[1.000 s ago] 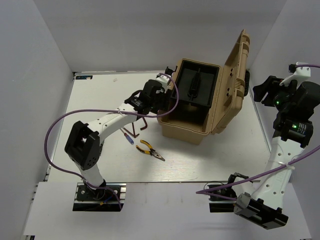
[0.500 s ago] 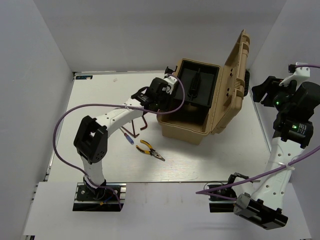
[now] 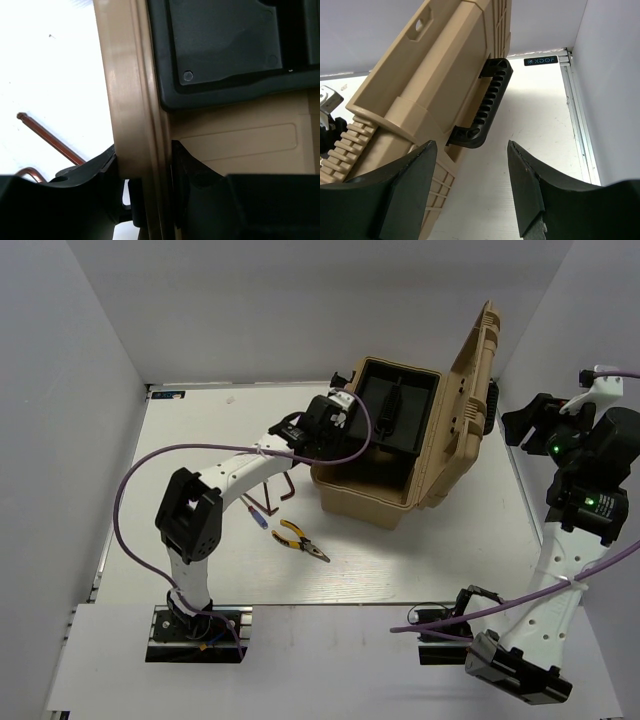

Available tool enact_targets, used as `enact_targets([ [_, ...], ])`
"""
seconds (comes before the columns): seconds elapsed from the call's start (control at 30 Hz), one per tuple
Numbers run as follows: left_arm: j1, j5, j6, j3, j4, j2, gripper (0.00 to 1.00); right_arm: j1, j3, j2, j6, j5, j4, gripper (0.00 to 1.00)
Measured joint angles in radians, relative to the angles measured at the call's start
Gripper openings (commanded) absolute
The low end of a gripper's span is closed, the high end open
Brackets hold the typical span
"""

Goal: Sort the tools into containers

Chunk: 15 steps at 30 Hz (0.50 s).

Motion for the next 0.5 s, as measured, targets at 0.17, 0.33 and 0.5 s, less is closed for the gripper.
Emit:
enact_targets([
  [0.17, 0.004, 0.001, -0.081, 0.010, -0.016, 0.006, 0.00, 0.000, 0.000, -0.009, 0.000, -0.005, -0.008, 0.65],
  [0.33, 0.005, -0.008, -0.161, -0.052, 0.048, -0.021, 0.00, 0.000, 0.000, -0.027, 0.000, 0.003, -0.011, 0.65],
  [0.5, 0.005, -0.030, -0.236, -0.098, 0.083, -0.049, 0.00, 0.000, 0.000, -0.039, 0.000, 0.043, -0.023, 0.65],
])
